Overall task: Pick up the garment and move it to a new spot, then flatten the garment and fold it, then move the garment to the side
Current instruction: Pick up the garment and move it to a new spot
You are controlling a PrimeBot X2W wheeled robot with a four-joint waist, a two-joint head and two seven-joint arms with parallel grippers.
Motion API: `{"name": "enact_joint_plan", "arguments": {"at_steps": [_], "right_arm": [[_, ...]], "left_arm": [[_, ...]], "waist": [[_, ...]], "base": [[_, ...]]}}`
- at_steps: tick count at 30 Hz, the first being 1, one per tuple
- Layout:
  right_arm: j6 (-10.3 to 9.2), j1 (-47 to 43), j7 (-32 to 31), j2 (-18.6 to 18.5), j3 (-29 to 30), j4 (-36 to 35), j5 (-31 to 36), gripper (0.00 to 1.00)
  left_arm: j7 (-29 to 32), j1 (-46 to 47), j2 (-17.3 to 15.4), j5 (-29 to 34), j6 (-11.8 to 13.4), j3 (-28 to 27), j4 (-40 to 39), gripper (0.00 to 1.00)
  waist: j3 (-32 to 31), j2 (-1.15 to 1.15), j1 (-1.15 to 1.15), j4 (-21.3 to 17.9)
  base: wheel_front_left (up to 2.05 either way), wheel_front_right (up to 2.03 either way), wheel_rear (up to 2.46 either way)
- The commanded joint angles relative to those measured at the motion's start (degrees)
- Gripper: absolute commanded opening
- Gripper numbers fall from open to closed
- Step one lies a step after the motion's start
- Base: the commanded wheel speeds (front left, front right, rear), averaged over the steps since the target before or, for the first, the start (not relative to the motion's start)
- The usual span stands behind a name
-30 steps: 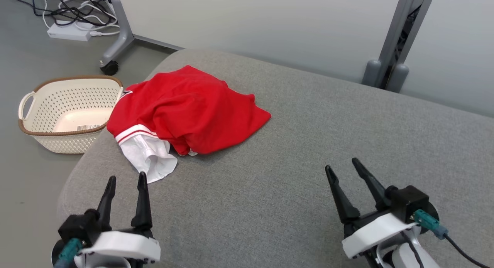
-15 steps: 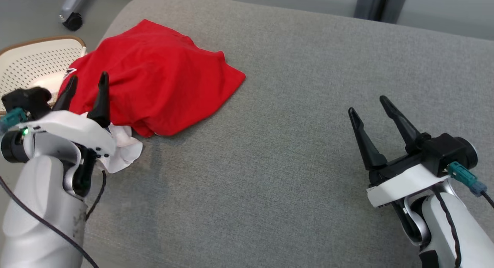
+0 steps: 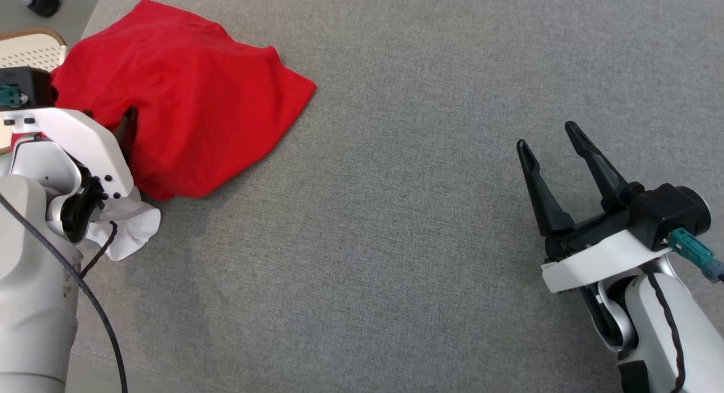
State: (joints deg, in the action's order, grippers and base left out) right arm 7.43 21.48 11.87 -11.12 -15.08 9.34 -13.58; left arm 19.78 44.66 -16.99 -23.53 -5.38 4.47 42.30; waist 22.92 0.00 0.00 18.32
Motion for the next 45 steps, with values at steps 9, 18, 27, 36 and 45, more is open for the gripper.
{"name": "enact_joint_plan", "arguments": {"at_steps": [9,18,27,36,45], "right_arm": [[0.11,-0.69,-0.20,0.25,-0.22,-0.46,0.33,1.00],[0.11,-1.28,0.53,1.04,-0.56,0.98,0.07,1.00],[0.11,-2.10,1.88,2.83,-0.79,3.82,-0.79,1.00],[0.11,-3.22,3.08,5.55,-0.40,6.64,-1.21,1.00],[0.07,-4.30,3.48,7.62,5.25,8.11,-1.70,1.00]], "left_arm": [[3.84,3.86,-0.98,0.80,0.49,1.58,4.31,0.01],[-1.48,3.90,-0.79,-0.97,-0.26,0.73,4.01,0.00],[-16.61,3.18,0.95,-4.70,0.24,-4.13,-0.01,0.00],[-27.62,1.59,2.12,-5.69,-0.77,-4.84,-6.54,0.00],[-26.96,-2.15,6.39,-10.72,-1.91,-1.66,-18.62,0.00]], "waist": [[1.33,0.00,0.00,-0.18],[-0.46,0.00,0.00,0.04],[-5.85,0.00,0.00,-0.35],[-11.35,0.00,0.00,-2.18],[-15.59,0.00,0.00,-6.07]], "base": [[0.00,0.00,0.00],[0.00,0.00,0.00],[0.00,0.00,0.00],[0.00,0.00,0.00],[0.00,0.00,0.00]]}}
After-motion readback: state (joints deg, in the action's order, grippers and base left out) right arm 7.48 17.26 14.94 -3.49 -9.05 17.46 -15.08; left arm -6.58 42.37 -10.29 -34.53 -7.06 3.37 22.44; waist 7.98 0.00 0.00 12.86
